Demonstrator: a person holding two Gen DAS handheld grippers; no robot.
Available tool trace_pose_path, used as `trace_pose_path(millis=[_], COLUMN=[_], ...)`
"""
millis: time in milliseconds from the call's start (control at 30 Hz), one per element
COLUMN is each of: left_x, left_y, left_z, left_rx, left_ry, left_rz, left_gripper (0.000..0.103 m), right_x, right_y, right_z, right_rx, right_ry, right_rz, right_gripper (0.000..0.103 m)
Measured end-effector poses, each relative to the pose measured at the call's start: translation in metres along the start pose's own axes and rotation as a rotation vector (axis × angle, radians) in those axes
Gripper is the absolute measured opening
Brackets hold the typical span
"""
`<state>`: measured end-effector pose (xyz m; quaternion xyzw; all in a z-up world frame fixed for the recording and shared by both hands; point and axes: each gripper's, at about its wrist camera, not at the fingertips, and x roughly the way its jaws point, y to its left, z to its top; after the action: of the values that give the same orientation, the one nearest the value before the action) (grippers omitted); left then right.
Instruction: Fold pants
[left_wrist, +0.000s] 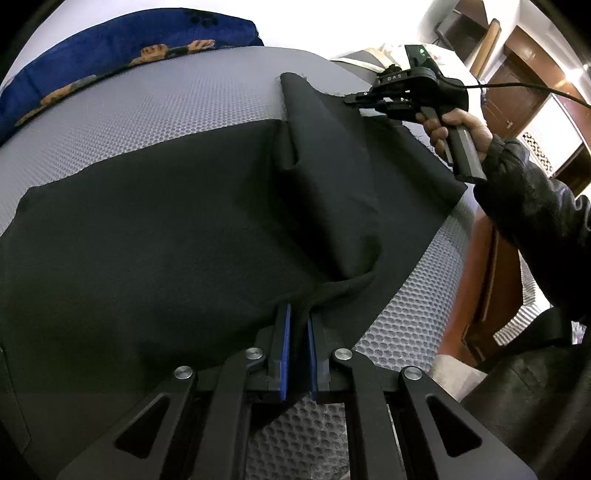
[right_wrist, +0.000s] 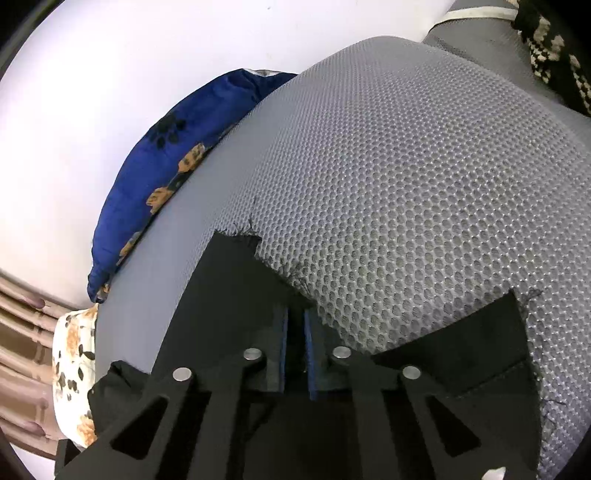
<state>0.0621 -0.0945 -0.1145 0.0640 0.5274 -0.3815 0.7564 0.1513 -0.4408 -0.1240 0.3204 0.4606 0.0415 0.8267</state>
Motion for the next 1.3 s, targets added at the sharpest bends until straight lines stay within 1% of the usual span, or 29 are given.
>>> trace_pose_path(millis=[133,267,333,433,500,567,600,633,767,833,967,1033,1100,1133,1200,1300], left_x=[-0.001,-0.006,-0.008,-0.013,-0.012,-0.009,-0.008,-0.007,0.002,0.001,-0.003,-0.004,0.0,0.0,-0.001,-0.003], left_y=[-0.002,-0.008,-0.013,-0.017,-0.017,-0.017,-0.016,-0.017,-0.021,-0.022,-0.022,-0.023,-0.019,-0.019,-0.018,-0.021], left_z=[0.0,0.001,0.002,0.005,0.005,0.003,0.002,0.001,-0.006,-0.006,-0.003,-0.005,-0.007,-0.009,-0.009,-0.009], left_rx=[0.011,0.028,0.039,0.05,0.062,0.084,0.095,0.118,0.197,0.223,0.252,0.269,0.254,0.242,0.23,0.24], left_ry=[-0.005,-0.026,-0.04,-0.067,-0.068,-0.056,-0.049,-0.039,0.005,0.008,0.027,0.033,0.046,0.041,0.042,0.045], left_rz=[0.008,0.021,0.025,0.028,0.027,0.021,0.015,0.011,0.011,0.008,-0.003,0.005,-0.001,-0.004,-0.009,0.0], left_gripper=[0.009,0.009,0.008,0.008,0.008,0.008,0.008,0.009,0.009,0.009,0.009,0.009,0.008,0.009,0.009,0.008], right_x=[-0.029,-0.083,-0.113,-0.144,-0.158,-0.161,-0.158,-0.152,-0.13,-0.129,-0.143,-0.144,-0.142,-0.142,-0.143,-0.155], right_y=[0.032,0.072,0.082,0.079,0.059,0.027,0.012,-0.009,-0.053,-0.062,-0.06,-0.06,-0.071,-0.078,-0.082,-0.084], right_z=[0.015,0.028,0.025,0.008,-0.011,-0.037,-0.048,-0.065,-0.112,-0.123,-0.121,-0.119,-0.121,-0.122,-0.128,-0.127], right_rx=[-0.061,-0.149,-0.185,-0.197,-0.162,-0.091,-0.059,-0.007,0.075,0.098,0.09,0.067,0.072,0.096,0.115,0.142], right_ry=[-0.078,-0.192,-0.246,-0.284,-0.278,-0.236,-0.206,-0.158,-0.042,-0.035,-0.07,-0.075,-0.06,-0.055,-0.052,-0.091], right_rz=[-0.009,-0.018,-0.046,-0.108,-0.17,-0.247,-0.283,-0.326,-0.419,-0.422,-0.406,-0.453,-0.482,-0.452,-0.44,-0.407], right_gripper=[0.003,0.003,0.003,0.003,0.003,0.003,0.003,0.003,0.003,0.003,0.002,0.002,0.002,0.002,0.002,0.004])
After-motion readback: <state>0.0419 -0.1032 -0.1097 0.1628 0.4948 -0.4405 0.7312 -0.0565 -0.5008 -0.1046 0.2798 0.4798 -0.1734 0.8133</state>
